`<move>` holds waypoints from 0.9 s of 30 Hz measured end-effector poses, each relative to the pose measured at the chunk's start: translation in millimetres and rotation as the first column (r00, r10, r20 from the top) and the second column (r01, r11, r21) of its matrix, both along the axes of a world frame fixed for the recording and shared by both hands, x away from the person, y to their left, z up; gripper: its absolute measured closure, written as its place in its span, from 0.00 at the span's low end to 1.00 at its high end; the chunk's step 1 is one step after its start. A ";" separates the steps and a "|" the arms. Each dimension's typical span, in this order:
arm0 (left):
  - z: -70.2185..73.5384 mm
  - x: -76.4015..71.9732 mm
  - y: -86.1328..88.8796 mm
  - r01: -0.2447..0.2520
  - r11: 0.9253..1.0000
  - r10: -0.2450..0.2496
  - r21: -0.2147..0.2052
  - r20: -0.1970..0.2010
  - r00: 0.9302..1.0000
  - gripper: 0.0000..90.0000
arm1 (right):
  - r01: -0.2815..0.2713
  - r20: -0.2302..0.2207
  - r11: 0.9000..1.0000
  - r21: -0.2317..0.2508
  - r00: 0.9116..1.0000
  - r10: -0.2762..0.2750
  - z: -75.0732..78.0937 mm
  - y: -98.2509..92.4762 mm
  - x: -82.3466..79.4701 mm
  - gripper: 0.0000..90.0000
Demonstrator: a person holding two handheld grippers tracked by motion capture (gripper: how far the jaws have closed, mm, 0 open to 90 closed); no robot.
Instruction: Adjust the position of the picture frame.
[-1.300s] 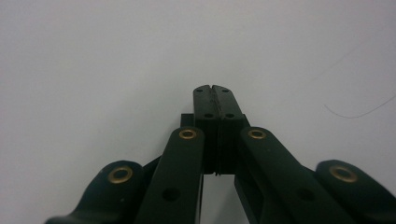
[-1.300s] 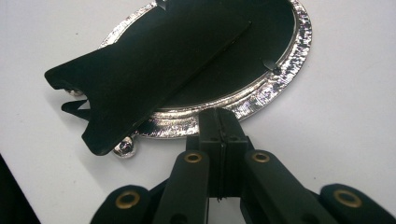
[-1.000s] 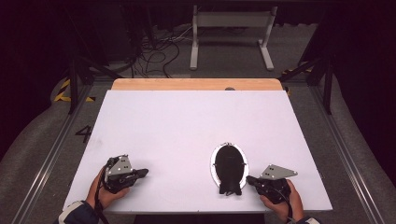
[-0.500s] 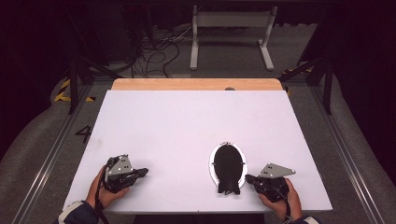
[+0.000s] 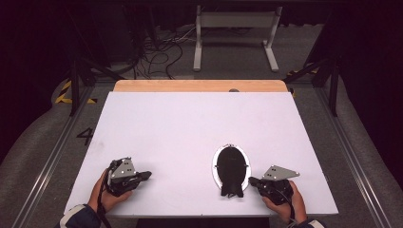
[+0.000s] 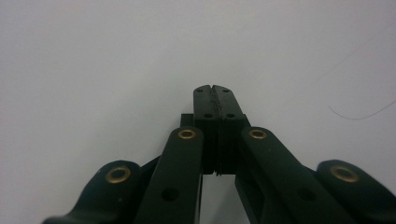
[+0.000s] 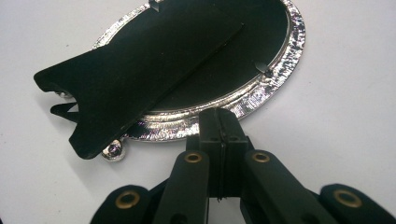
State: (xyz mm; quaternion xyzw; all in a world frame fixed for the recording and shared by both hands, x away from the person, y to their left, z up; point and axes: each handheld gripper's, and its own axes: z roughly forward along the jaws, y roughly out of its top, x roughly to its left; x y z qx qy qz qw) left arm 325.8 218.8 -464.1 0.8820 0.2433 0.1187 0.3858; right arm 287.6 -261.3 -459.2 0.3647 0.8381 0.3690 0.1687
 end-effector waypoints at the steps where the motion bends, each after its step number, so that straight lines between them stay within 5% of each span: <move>1: 0.1 0.2 0.0 0.001 1.000 -0.001 0.002 0.002 1.000 0.99 | -0.002 -0.002 1.000 0.004 1.000 0.002 -0.1 0.1 0.7 1.00; 27: -0.8 1.2 -0.2 -0.004 1.000 0.004 0.007 -0.003 1.000 0.97 | -0.005 0.005 1.000 -0.011 1.000 0.005 0.3 15.3 16.8 1.00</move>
